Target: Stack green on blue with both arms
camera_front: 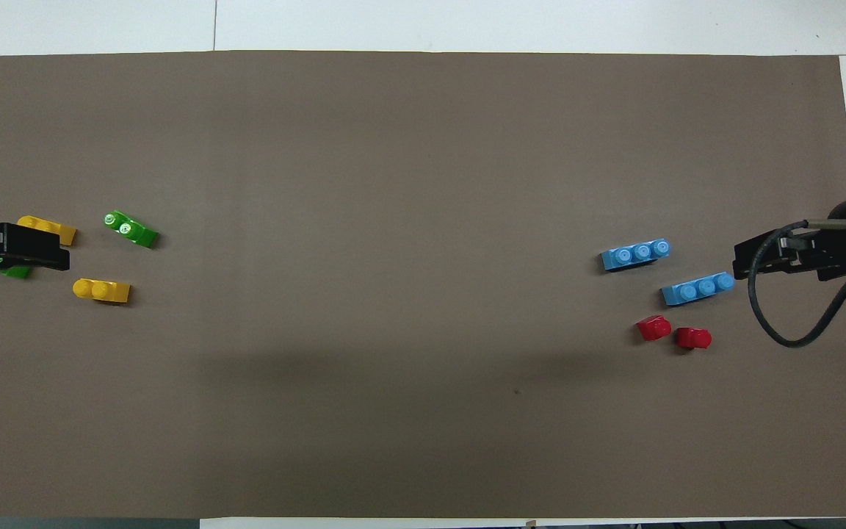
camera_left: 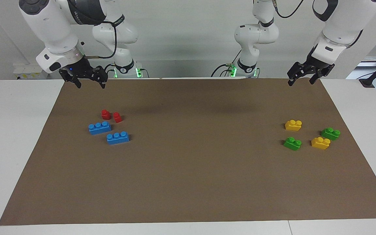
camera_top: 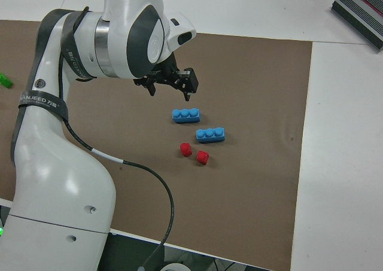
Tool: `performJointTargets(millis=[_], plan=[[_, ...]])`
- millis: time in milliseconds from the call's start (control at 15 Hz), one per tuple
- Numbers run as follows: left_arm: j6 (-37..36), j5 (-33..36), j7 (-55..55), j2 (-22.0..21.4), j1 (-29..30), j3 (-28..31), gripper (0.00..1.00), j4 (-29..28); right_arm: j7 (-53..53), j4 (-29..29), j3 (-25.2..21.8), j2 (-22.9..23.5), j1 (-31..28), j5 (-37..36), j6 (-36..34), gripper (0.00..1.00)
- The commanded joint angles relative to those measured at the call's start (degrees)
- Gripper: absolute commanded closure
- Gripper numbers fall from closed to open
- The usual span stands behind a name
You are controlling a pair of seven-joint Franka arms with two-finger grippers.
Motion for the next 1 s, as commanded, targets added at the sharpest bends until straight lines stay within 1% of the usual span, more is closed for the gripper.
performJointTargets(millis=[0,933], plan=[[0.3,-0.4,0.8,-1.1,0.2,0.0,0.00,-1.0,0.2,-1.6,0.5,-1.2,-0.7,-0.1,1.2,0.00],[-0.7,-0.4,0.0,-1.2,-0.1,-0.4,0.00,-1.0,0.3,-1.8,0.2,-1.3,-0.8,-0.2,1.2,0.00]])
